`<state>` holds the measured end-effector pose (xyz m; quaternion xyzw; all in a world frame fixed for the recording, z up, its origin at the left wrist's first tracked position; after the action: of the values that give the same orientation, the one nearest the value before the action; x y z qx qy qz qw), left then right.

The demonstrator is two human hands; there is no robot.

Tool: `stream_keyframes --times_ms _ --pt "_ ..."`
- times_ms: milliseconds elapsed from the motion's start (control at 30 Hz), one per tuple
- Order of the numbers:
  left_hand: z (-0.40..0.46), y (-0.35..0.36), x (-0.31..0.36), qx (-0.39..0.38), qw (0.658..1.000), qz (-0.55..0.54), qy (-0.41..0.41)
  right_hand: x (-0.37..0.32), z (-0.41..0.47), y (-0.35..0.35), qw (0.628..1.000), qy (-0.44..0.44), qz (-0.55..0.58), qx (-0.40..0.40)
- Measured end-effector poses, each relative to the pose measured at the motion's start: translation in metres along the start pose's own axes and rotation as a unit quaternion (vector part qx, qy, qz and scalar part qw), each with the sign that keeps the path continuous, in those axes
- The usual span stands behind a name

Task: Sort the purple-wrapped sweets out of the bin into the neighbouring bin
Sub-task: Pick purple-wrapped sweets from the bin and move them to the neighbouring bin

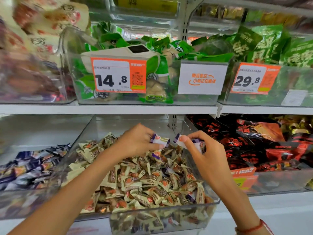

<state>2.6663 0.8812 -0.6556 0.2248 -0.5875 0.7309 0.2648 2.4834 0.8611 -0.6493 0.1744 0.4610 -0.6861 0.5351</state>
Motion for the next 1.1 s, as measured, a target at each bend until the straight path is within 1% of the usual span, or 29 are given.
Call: stream_keyframes --times_ms 100,167,200,267,367,433,467,533,633,667,700,733,800,833,867,900,933,1000,1100 --pt "-0.054 -0.039 0.007 0.077 0.996 -0.041 -0.016 -0.016 -0.008 0.020 0.998 -0.007 0.038 -0.046" --pt "-0.089 -0.064 -0.004 0.103 0.992 -0.051 -0.050 -0.033 -0.014 0.042 0.995 -0.006 0.063 -0.082" --pt "-0.104 -0.078 -0.015 0.106 0.990 -0.039 -0.079 -0.042 -0.018 0.055 0.992 -0.004 0.078 -0.103" --pt "-0.133 -0.110 -0.048 0.119 0.980 0.027 -0.156 -0.063 -0.027 0.088 0.982 0.000 0.110 -0.153" --pt "-0.177 -0.156 -0.106 0.191 0.940 0.094 -0.268 -0.102 -0.041 0.143 0.966 -0.020 0.119 -0.228" --pt "-0.202 -0.171 -0.137 0.244 0.904 0.136 -0.323 -0.131 -0.040 0.175 0.960 -0.044 0.115 -0.250" --pt "-0.211 -0.175 -0.145 0.271 0.889 0.159 -0.333 -0.144 -0.036 0.190 0.960 -0.059 0.105 -0.252" --pt "-0.222 -0.180 -0.151 0.324 0.863 0.199 -0.332 -0.169 -0.026 0.221 0.963 -0.105 0.051 -0.243" --pt "-0.231 -0.182 -0.159 0.393 0.840 0.209 -0.311 -0.193 -0.015 0.272 0.951 -0.165 -0.088 -0.246" --pt "-0.232 -0.179 -0.165 0.402 0.843 0.192 -0.302 -0.195 -0.012 0.290 0.941 -0.183 -0.137 -0.251" --pt "-0.230 -0.174 -0.171 0.397 0.854 0.170 -0.290 -0.196 -0.011 0.307 0.927 -0.196 -0.176 -0.267" --pt "-0.226 -0.167 -0.176 0.383 0.870 0.152 -0.271 -0.194 -0.011 0.322 0.910 -0.200 -0.205 -0.300" --pt "-0.217 -0.155 -0.184 0.345 0.894 0.139 -0.250 -0.184 -0.017 0.343 0.860 -0.192 -0.245 -0.405" --pt "-0.214 -0.151 -0.186 0.332 0.898 0.146 -0.250 -0.179 -0.020 0.345 0.833 -0.194 -0.269 -0.443" --pt "-0.212 -0.151 -0.189 0.329 0.898 0.151 -0.249 -0.175 -0.022 0.343 0.813 -0.203 -0.293 -0.460" --pt "-0.212 -0.151 -0.189 0.330 0.896 0.155 -0.252 -0.171 -0.022 0.334 0.806 -0.214 -0.306 -0.460" --pt "-0.212 -0.151 -0.190 0.336 0.894 0.154 -0.254 -0.170 -0.021 0.320 0.811 -0.226 -0.300 -0.448" --pt "-0.209 -0.152 -0.180 0.348 0.893 0.158 -0.238 -0.172 -0.023 0.276 0.842 -0.234 -0.234 -0.426" --pt "-0.191 -0.147 -0.128 0.365 0.898 0.185 -0.161 -0.152 -0.021 0.190 0.889 -0.183 -0.154 -0.390"
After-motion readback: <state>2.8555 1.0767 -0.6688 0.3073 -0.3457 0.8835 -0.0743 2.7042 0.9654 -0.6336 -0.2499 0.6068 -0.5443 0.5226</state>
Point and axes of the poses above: each hand's wrist, its own z-axis towards the middle knuckle, its own y-axis out of the palm, x = y × z, the point moved 8 cm from there along z, towards the middle knuckle, and after that the axes turned 7 degrees about y, right-handed, at the moved point
